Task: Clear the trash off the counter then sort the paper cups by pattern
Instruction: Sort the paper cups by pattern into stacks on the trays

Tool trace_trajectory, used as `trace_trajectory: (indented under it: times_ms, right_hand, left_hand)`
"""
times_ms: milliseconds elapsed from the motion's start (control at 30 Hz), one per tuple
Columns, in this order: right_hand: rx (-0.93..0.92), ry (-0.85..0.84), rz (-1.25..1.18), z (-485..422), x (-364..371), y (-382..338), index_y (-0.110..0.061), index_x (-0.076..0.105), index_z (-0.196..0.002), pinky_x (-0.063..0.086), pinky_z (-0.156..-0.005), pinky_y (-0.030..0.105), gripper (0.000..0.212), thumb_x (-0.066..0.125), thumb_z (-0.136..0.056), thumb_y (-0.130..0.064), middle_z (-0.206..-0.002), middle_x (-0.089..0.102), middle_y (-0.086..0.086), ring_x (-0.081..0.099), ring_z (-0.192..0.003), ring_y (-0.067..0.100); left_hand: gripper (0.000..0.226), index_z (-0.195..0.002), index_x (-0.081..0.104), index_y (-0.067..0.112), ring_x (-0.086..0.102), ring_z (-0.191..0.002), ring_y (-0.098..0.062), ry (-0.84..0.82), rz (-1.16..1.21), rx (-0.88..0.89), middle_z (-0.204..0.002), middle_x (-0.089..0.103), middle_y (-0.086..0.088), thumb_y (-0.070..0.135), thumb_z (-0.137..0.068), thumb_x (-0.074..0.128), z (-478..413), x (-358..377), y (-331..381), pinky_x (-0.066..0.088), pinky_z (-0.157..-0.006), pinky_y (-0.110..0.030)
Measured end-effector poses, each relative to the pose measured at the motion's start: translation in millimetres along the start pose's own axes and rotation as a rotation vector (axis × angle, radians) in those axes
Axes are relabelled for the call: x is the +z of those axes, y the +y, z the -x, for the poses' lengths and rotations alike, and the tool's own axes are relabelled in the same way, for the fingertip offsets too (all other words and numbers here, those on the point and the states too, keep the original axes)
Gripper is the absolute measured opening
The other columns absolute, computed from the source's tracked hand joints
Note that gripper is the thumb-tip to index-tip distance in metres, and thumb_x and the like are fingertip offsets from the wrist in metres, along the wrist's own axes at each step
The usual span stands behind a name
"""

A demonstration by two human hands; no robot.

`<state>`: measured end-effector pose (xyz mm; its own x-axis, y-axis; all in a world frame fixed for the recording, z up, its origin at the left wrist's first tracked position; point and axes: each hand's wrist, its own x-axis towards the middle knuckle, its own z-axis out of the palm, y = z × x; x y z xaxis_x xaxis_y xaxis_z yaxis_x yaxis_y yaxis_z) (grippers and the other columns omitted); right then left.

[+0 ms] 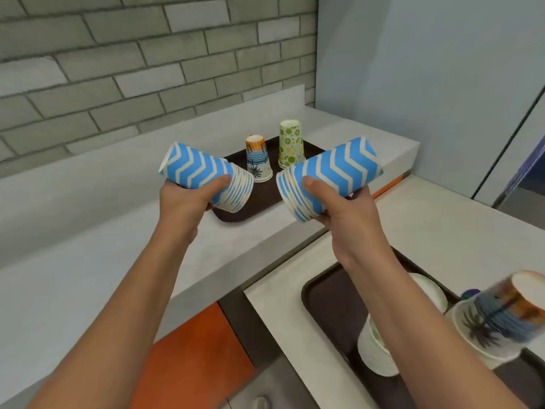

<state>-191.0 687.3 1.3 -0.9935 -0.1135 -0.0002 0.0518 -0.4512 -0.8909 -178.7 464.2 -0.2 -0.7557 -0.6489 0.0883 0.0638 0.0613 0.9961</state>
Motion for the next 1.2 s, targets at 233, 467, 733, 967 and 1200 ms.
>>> trace_trajectory:
  times_ms: [233, 467, 733, 967, 1200]
  right_hand:
    - [-0.01, 0.081, 0.009, -114.1, 94.0, 44.9, -0.015, 0.053, -0.125, 0.055, -0.089, 0.046, 0.06, 0.08, -0.071, -0.01, -0.111, 0.07, 0.003, 0.069, -0.099, 0.018]
    - [-0.103, 0.093, 0.089, -193.0, 151.6, 67.9, -0.013, 0.055, -0.114, 0.057, -0.085, 0.035, 0.051, 0.08, -0.071, -0.004, -0.103, 0.069, 0.002, 0.069, -0.092, 0.014]
    - [-0.207, -0.074, 0.424, -233.8, 185.4, 114.4, -0.019, 0.05, -0.115, 0.055, -0.089, 0.036, 0.066, 0.088, -0.061, -0.016, -0.105, 0.065, -0.006, 0.066, -0.098, 0.011]
    - [-0.122, -0.256, 0.873, -238.5, 173.6, 163.0, -0.019, 0.042, -0.128, 0.05, -0.095, 0.042, 0.08, 0.087, -0.063, -0.027, -0.12, 0.061, -0.002, 0.06, -0.111, 0.015]
    - [-0.044, -0.244, 0.915, -210.5, 152.0, 156.2, -0.02, 0.018, -0.15, 0.034, -0.111, 0.034, 0.104, 0.083, -0.07, -0.029, -0.152, 0.035, 0.004, 0.035, -0.139, 0.018]
  left_hand:
    - [0.069, -0.108, 0.062, 0.013, 0.069, -0.089, -0.011, 0.015, -0.221, 0.122, -0.101, 0.07, 0.003, 0.033, -0.048, 0.088, -168.3, -4.8, -13.2, 0.058, -0.084, -0.038]
    - [0.066, -0.107, 0.055, 0.014, 0.064, -0.092, -0.016, -0.128, -0.448, 0.209, -0.105, 0.067, -0.002, 0.026, -0.053, 0.09, -212.0, 14.0, -63.8, 0.05, -0.08, -0.03]
    - [0.071, -0.107, 0.058, 0.018, 0.065, -0.092, -0.012, -0.269, -0.428, 0.136, -0.1, 0.066, 0.006, 0.034, -0.048, 0.093, -208.0, 11.4, -119.3, 0.054, -0.084, -0.032]
    - [0.107, -0.145, 0.032, 0.012, 0.035, -0.136, -0.024, -0.183, -0.542, 0.016, -0.144, 0.04, -0.009, 0.04, -0.058, 0.088, -197.1, -23.4, -128.1, 0.035, -0.11, -0.041]
    - [0.044, -0.124, 0.054, 0.017, 0.051, -0.103, -0.008, 0.056, -0.292, 0.259, -0.116, 0.049, 0.005, 0.015, -0.083, 0.071, -149.7, -37.6, -109.3, 0.049, -0.091, -0.032]
